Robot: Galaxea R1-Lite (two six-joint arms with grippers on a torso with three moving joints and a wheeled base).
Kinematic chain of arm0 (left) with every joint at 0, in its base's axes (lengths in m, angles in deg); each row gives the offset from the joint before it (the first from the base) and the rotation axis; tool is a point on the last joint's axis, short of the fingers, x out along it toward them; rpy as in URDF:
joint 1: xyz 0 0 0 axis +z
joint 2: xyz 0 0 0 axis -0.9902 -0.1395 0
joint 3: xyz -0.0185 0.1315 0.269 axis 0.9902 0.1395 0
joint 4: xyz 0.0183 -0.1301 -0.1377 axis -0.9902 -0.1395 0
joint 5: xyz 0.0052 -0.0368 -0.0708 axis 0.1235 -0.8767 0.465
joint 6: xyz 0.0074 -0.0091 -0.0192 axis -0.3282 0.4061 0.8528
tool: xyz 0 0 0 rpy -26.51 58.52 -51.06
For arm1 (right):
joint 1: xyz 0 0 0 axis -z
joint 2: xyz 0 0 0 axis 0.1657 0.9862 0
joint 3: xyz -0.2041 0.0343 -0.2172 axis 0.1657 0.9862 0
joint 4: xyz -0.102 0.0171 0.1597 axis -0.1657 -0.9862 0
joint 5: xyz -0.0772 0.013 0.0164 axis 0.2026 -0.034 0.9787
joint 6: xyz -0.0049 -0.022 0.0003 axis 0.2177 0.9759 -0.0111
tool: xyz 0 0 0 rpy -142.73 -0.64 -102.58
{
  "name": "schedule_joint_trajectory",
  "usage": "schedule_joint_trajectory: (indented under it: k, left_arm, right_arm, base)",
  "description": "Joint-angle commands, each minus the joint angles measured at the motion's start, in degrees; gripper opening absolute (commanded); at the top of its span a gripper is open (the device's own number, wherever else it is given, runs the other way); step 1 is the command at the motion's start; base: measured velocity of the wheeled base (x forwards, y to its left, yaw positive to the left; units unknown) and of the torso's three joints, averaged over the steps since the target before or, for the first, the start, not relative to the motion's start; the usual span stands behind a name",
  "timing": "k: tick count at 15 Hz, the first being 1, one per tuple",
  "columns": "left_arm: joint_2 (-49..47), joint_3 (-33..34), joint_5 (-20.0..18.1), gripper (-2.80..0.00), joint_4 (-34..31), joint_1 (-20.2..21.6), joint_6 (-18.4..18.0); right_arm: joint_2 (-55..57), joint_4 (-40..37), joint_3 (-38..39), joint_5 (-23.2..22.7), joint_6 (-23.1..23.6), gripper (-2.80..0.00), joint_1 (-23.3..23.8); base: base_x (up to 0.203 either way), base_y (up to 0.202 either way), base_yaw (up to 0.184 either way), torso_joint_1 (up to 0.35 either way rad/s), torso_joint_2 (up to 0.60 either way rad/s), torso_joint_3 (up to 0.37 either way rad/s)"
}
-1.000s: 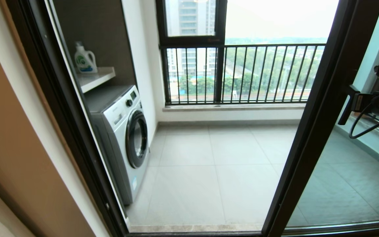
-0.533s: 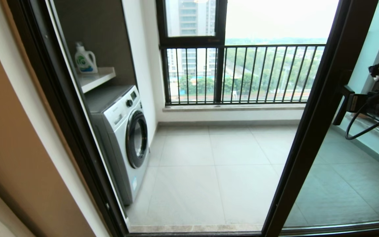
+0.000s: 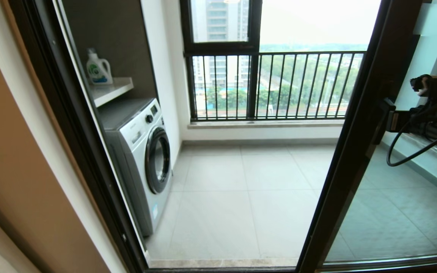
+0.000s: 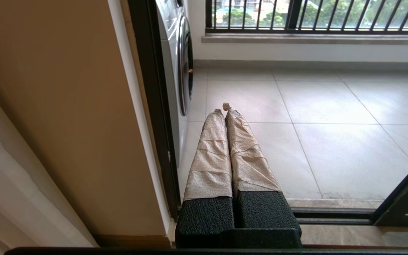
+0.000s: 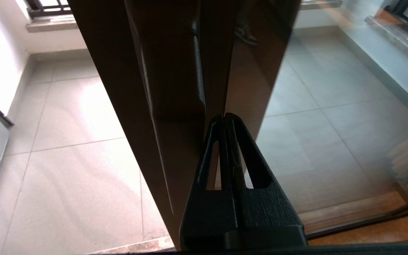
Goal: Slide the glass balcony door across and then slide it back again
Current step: Close the slid door
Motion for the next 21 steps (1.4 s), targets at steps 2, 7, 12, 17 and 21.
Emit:
schedule_joint_trajectory:
  k: [2,7,12,17,21]
  left_arm:
    - [-0.1,0.0,0.0,-2.8,0.0,0.0,0.0]
    - [-0.1,0.0,0.0,-2.8,-0.1,0.0,0.0]
    - [-0.1,0.0,0.0,-2.8,0.0,0.0,0.0]
    - [-0.1,0.0,0.0,-2.8,0.0,0.0,0.0]
    - [0.0,0.0,0.0,-2.8,0.0,0.0,0.0]
  right_arm:
    - [-0.3,0.3,-0.1,0.3,0.0,-2.8,-0.8]
    - [-1.3,0.3,1.1,1.7,0.0,-2.8,-4.6]
    - [-3.5,0.3,4.0,1.8,0.0,-2.8,-9.0]
    - [-3.8,0.3,3.7,4.1,0.0,-2.8,-12.0]
    - [-4.0,0.3,3.8,4.3,-0.1,-2.8,-14.2]
  base:
    - [0.0,0.0,0.0,0.0,0.0,0.0]
    - [0.0,0.0,0.0,0.0,0.0,0.0]
    - [0.0,0.0,0.0,0.0,0.0,0.0]
    - [0.0,0.0,0.0,0.0,0.0,0.0]
    - [0.0,0.0,0.0,0.0,0.0,0.0]
